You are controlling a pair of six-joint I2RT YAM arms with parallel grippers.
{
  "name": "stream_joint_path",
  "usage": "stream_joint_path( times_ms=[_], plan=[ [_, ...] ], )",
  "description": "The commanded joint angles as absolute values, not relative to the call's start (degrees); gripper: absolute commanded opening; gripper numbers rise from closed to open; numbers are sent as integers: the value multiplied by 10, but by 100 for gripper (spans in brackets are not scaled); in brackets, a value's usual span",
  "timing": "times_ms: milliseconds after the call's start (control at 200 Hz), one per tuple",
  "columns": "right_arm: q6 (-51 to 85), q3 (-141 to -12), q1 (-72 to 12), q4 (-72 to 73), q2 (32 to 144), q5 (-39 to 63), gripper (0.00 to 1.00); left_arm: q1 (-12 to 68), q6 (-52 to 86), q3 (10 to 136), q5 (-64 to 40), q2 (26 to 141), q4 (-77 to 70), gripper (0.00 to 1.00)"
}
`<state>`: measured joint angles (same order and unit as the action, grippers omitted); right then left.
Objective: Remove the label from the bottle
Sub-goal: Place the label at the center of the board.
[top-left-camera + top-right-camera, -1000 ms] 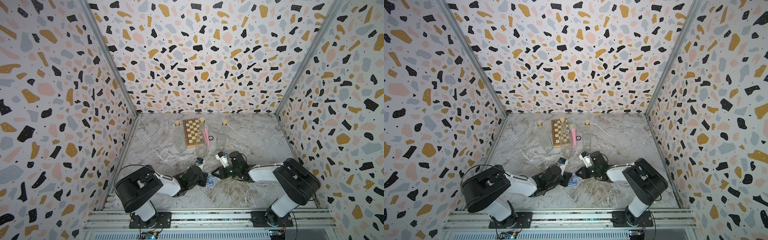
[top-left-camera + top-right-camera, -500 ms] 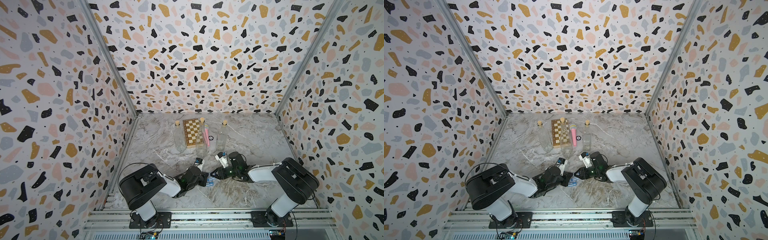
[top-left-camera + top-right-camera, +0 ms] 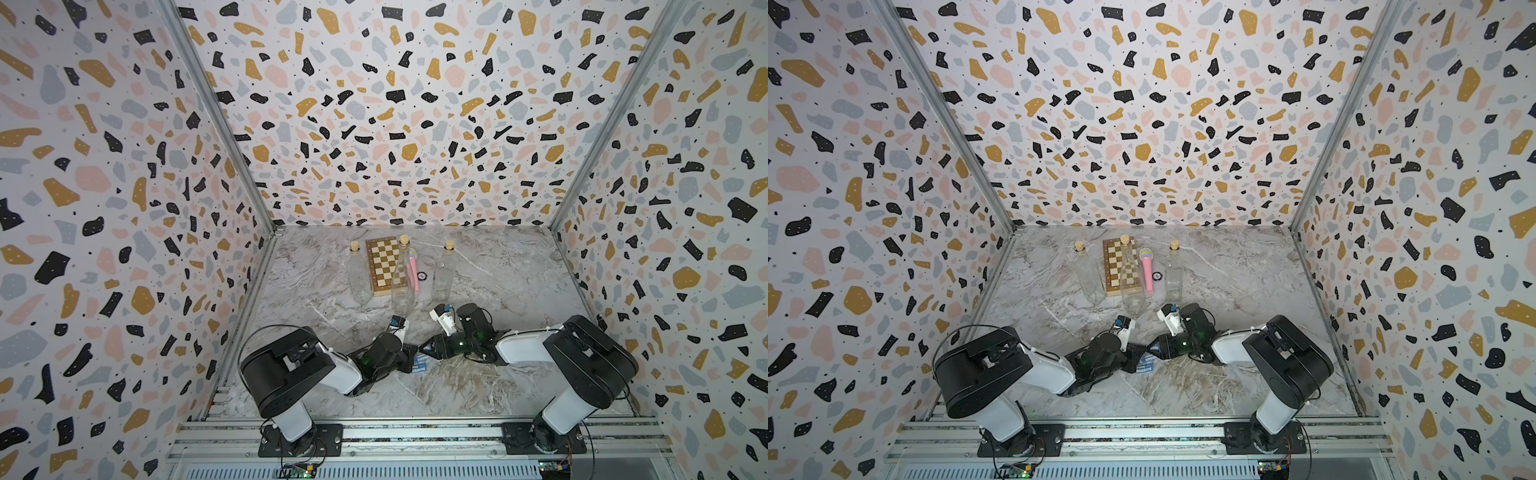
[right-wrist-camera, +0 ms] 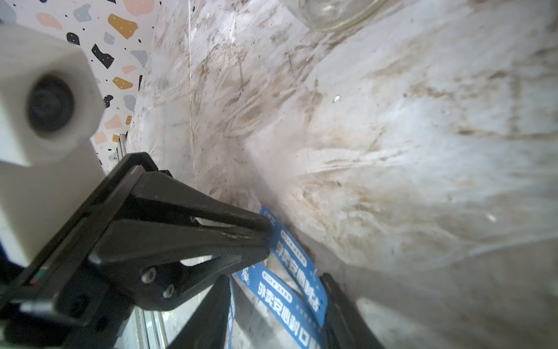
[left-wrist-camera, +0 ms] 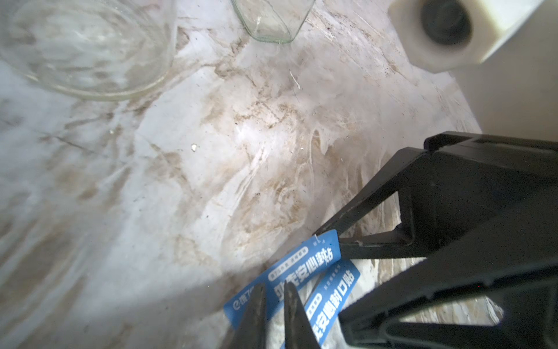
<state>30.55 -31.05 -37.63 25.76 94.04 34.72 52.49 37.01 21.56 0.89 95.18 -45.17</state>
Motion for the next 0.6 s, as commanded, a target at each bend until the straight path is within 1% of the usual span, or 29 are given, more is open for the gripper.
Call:
stream_joint_path(
  times_ms=[0, 60, 195, 305, 395, 596],
  plan=[
    [297, -319, -377, 235, 940, 333, 53, 522, 372, 201, 4, 964, -436, 14],
    [296, -321, -377, 230, 940, 330, 55, 522, 372, 198, 4, 964, -439, 14],
    [295, -325, -376, 220, 940, 320, 65, 520, 374, 193, 4, 965, -443, 14],
    [295, -327, -376, 215, 941, 316, 69, 520, 374, 190, 4, 968, -448, 14],
    [294, -327, -376, 209, 938, 311, 71, 520, 376, 188, 4, 970, -452, 14],
    [289, -332, -375, 190, 920, 299, 71, 520, 376, 186, 3, 969, -456, 15]
  ],
)
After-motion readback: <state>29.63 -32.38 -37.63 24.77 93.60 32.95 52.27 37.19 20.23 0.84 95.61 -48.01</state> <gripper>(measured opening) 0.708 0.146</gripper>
